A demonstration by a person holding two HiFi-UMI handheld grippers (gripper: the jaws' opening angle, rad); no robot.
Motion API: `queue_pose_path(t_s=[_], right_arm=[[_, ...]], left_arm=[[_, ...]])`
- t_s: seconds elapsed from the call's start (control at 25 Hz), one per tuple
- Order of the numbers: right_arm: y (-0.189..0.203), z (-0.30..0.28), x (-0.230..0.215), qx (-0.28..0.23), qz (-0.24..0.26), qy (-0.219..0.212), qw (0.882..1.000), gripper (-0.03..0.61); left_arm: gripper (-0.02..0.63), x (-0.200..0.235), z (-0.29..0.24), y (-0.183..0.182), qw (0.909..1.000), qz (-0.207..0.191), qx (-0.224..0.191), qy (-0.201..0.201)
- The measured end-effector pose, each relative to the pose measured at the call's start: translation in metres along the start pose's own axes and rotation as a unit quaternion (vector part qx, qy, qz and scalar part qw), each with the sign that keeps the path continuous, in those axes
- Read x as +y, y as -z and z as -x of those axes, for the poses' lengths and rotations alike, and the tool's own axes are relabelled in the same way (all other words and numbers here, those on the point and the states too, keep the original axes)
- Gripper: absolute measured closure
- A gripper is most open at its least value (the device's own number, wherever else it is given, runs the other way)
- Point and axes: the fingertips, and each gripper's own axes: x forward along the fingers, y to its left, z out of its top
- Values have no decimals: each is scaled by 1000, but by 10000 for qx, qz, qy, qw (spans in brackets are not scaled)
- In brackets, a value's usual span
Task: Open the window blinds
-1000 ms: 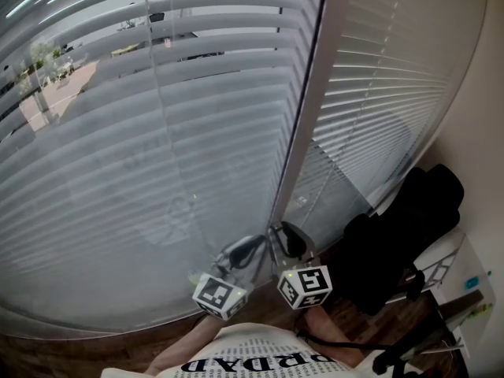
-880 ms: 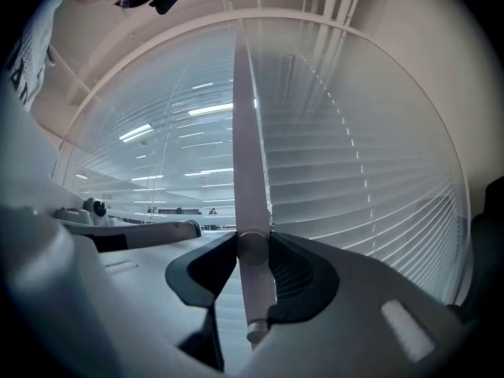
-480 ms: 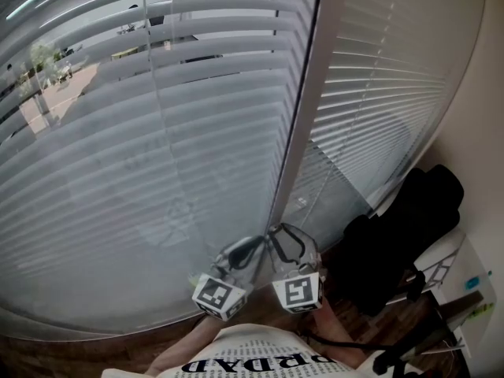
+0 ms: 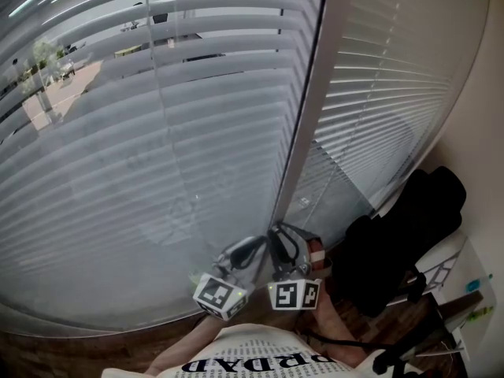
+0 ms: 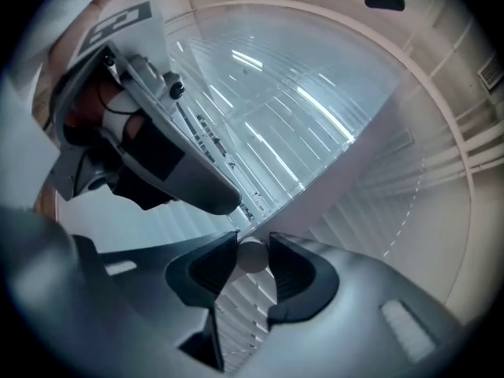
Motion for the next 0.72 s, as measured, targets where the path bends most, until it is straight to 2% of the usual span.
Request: queue_pose_path(t_s=[0.12, 0.24, 0.32, 0.56, 0.72], right_arm=[[0, 0, 0, -14, -91, 32, 10000, 443], [0, 0, -2, 55, -440, 73, 9990, 443], [1, 0, -3, 64, -742, 78, 9972, 443], [1, 0, -8, 31, -1762, 27, 9843, 443], [4, 1, -11, -26, -2191, 66, 9757, 443]], left_arm=[[621, 0, 0, -1, 10000, 1, 6, 14], [621, 0, 0, -5, 9999, 127, -76, -55], [621, 0, 0, -3, 10000, 71, -40, -44], [621, 0, 1, -1, 10000, -20, 2, -1], [621, 1, 1, 1, 10000, 5, 13, -8]])
